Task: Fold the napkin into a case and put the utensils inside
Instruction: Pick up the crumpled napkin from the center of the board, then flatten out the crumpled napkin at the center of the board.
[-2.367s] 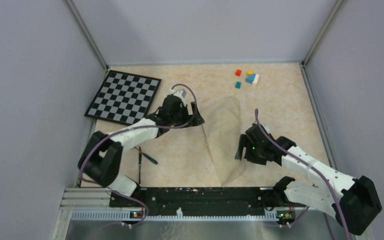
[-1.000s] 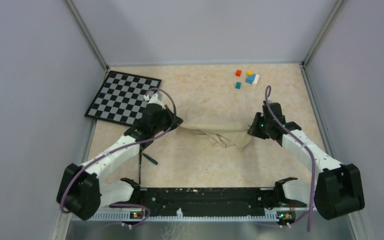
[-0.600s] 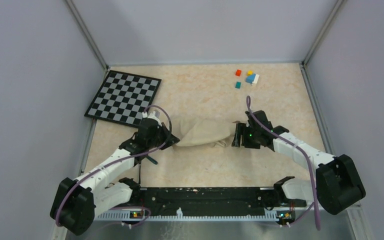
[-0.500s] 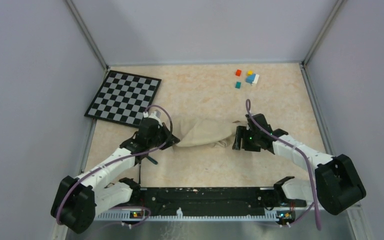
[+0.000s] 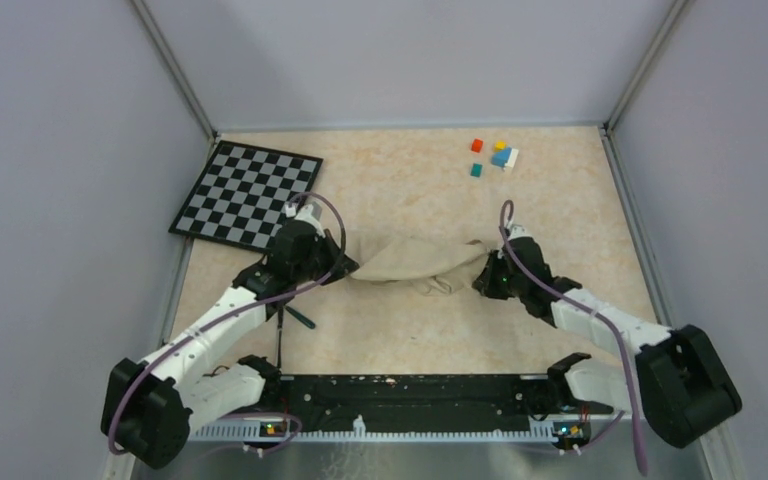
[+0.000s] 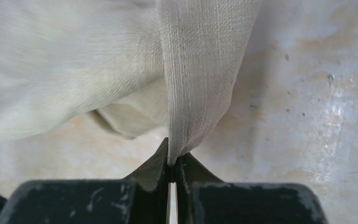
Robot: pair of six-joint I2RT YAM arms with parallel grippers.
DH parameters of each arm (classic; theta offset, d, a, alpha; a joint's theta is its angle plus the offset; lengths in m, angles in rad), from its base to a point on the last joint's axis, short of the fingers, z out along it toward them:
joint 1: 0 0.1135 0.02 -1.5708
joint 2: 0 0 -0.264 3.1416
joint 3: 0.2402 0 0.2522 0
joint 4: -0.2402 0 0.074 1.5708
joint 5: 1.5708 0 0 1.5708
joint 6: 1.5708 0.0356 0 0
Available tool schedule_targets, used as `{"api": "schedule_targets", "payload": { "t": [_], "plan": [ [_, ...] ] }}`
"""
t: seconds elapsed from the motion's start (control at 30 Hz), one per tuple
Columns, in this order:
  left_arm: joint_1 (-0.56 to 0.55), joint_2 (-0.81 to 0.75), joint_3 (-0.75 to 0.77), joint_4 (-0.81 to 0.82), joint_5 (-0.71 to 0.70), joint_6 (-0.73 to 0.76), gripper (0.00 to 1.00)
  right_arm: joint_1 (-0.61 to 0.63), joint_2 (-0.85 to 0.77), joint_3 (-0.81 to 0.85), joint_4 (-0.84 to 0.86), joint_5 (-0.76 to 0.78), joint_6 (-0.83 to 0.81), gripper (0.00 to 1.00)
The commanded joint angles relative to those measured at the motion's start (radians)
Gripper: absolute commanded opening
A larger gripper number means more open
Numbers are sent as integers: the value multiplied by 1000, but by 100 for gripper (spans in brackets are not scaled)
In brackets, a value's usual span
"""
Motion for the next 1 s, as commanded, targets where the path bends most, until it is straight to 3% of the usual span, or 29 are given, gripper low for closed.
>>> {"api": "schedule_targets", "payload": {
  "t": [0.0, 0.2, 0.33, 0.43, 0.6, 0.7, 0.8, 0.87, 0.97],
  "plan": [
    [4, -89, 182, -118, -71, 117, 0, 3, -248, 111, -2, -93, 25, 0],
    [4, -238, 424, -226, -99, 267, 0, 4, -505, 436, -286, -339, 30, 0],
    [4, -346, 548, -205, 87, 370, 0, 5, -665, 495, -126, -570, 133, 0],
    [4, -418, 613, -160, 220, 387, 0, 3, -749, 545, -81, -571, 194, 0],
    [4, -480, 640, -57, 272, 373, 0, 2, -779, 592, -71, -529, 195, 0],
    [3, -455, 623, -24, 199, 371, 0, 2, -758, 623, -177, -375, 181, 0],
    [3, -363, 618, -51, 12, 336, 0, 3, -717, 665, -369, -60, 152, 0],
    [4, -262, 623, -110, -122, 293, 0, 3, -646, 698, -524, 267, 168, 0],
    [4, -52, 644, -142, -273, 279, 0, 2, -503, 672, -518, 490, 139, 0]
  ]
}}
